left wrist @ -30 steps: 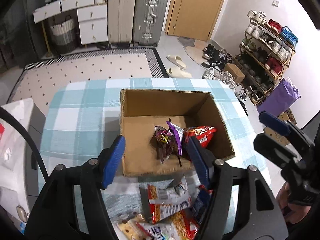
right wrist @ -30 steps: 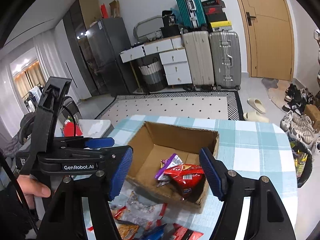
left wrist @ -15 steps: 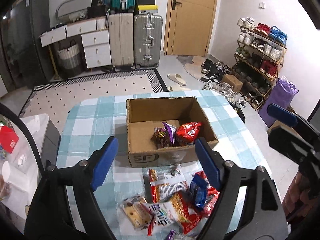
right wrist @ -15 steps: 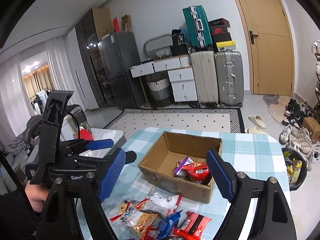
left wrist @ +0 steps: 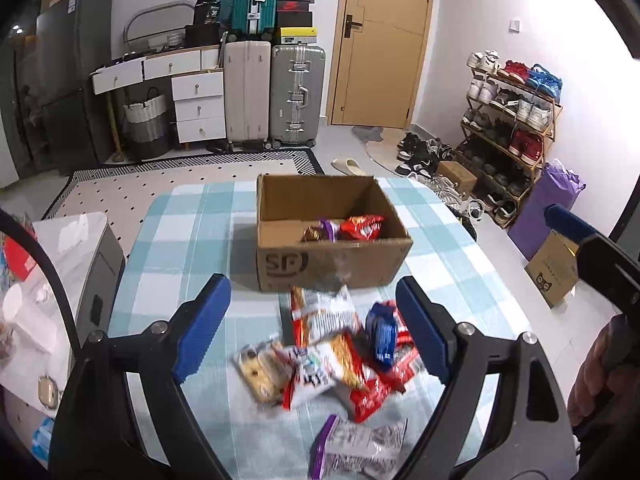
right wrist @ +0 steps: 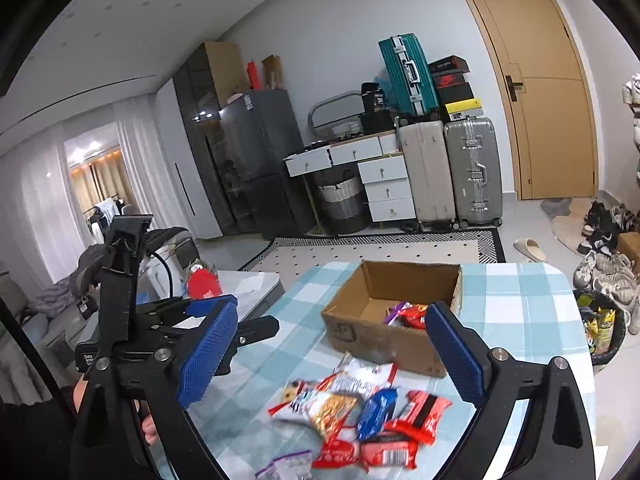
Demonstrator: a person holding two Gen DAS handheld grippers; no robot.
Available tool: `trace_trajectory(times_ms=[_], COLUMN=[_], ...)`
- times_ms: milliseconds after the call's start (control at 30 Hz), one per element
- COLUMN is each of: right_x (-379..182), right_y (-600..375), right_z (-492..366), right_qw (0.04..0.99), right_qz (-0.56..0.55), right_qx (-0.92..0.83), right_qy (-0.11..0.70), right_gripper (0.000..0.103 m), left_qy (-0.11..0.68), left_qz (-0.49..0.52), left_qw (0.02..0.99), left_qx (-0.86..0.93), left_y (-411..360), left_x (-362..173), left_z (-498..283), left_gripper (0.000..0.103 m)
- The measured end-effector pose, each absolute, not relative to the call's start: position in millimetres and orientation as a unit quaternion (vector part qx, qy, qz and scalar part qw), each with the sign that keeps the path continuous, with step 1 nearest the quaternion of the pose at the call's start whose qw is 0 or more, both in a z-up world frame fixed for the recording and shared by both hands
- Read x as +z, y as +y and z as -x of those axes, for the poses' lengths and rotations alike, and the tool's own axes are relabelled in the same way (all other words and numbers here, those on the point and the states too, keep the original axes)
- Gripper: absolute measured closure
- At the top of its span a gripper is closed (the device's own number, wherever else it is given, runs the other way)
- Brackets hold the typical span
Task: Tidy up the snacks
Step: 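Withdraw both grippers from the box back over the snack pile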
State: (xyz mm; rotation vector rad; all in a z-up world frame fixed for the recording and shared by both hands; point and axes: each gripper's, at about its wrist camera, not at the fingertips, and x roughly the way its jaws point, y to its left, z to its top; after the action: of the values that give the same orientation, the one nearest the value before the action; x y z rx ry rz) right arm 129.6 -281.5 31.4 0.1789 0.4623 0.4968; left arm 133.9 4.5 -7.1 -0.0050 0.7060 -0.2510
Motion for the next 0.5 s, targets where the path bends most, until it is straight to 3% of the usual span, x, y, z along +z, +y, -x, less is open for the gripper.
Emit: trace_trajectory(times_ms=[500], right_x=[-7], right_y=[-273], right_z=[-63], right_qw=[0.946], right_qz=[-0.084], right_qx=[0.213], right_qy=[0.228], right_gripper=[0.002], left_qy=[0.342], left_qz=[0.012], left_qw=[0.934], left_qx=[-0.105], left_y=[16], left_x=[-40], left_z=[-67], left_gripper=[0.018])
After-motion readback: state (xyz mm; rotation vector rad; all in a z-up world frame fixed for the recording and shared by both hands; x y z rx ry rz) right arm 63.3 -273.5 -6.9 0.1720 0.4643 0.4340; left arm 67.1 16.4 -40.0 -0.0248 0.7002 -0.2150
